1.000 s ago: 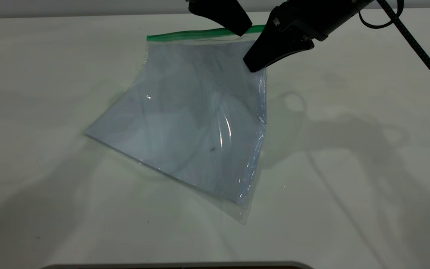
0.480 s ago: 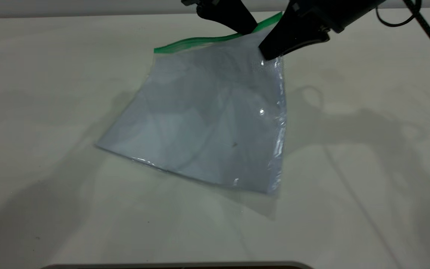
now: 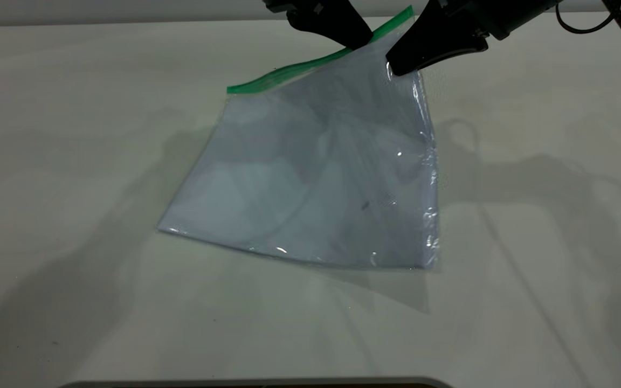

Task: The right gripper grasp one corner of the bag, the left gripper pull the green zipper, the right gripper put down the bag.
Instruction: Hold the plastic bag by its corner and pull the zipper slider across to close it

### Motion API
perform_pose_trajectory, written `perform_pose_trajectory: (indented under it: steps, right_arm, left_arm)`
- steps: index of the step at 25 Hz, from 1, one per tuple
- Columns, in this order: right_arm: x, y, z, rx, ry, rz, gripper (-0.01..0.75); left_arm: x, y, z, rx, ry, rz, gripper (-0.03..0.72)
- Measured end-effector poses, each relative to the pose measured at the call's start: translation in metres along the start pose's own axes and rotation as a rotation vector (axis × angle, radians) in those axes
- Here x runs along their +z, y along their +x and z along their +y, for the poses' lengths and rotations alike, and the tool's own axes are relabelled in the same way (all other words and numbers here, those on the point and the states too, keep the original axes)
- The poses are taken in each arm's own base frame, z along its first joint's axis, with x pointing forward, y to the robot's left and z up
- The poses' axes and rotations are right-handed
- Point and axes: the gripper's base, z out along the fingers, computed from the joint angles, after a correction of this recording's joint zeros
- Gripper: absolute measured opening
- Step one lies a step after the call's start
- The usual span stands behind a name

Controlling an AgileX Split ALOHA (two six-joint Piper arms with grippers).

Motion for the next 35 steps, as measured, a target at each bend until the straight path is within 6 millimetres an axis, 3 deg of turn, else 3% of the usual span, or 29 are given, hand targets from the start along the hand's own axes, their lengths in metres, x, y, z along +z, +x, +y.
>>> perform_pose_trajectory:
  steps: [18, 23, 35]
  right_arm:
    - [-0.006, -0.006, -0.005, 0.031, -0.017, -0.087, 0.033]
    - [-0.008, -0.016, -0.006, 0.011, -0.023, -0.112, 0.033]
    - [-0.013, -0.028, -0.007, 0.013, -0.036, -0.161, 0.033]
  left_arm:
    - [-0.003, 0.02, 0.016, 0.029, -0.06, 0.081, 0.08]
    - [-0.002, 0.028, 0.022, 0.014, -0.058, 0.091, 0.083]
    - [0.012, 0.065, 0.038, -0.015, -0.059, 0.172, 0.094]
